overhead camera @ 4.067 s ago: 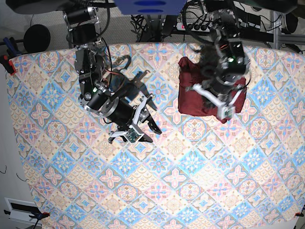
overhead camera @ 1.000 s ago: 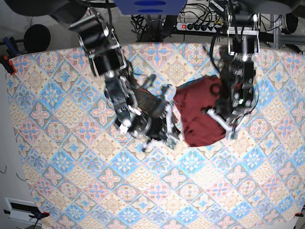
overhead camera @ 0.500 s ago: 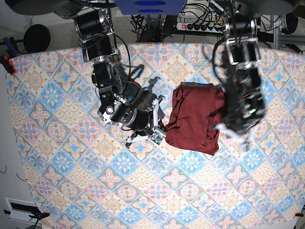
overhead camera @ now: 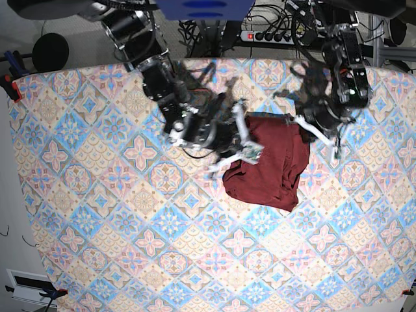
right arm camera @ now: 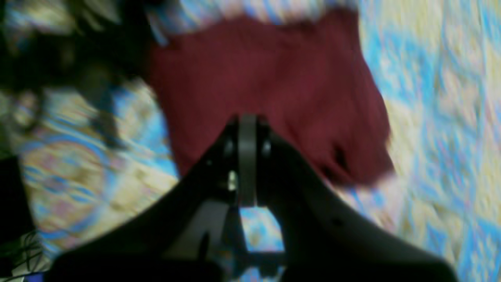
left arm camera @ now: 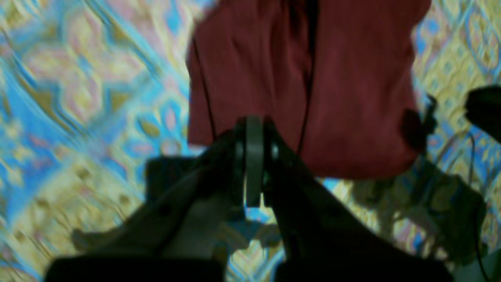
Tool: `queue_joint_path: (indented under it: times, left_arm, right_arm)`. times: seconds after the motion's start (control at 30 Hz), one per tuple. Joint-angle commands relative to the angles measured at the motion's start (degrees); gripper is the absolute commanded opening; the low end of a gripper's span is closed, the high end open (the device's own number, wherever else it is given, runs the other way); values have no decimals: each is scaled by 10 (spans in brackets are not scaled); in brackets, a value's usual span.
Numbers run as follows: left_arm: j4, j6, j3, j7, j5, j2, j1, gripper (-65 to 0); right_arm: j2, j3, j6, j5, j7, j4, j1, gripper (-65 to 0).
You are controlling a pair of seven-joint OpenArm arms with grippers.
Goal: Layout the t-shirt on the table in an organized manner, then fold the t-shirt properly
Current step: 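Grasp the bundle edges with both grippers and fold it over, then release the bundle with both grippers and lift them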
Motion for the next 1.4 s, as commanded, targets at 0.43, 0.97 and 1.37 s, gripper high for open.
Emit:
queue_joint_path:
  times: [0.43,0.97,1.37]
  left_arm:
    - [-159,-2,-1,-15,0,-56,-77,-650]
    - [46,-2,-238,-10,-139,-13,36,-650]
    - [38,-2,-352,-13,-274,19,92,-650]
  right_arm:
    - [-8,-39,1,5,9,-46,9,-647]
    - [-57,-42,1,5,13,-54,10,-647]
    - [-57,-33,1,7,50,-134,21,-648]
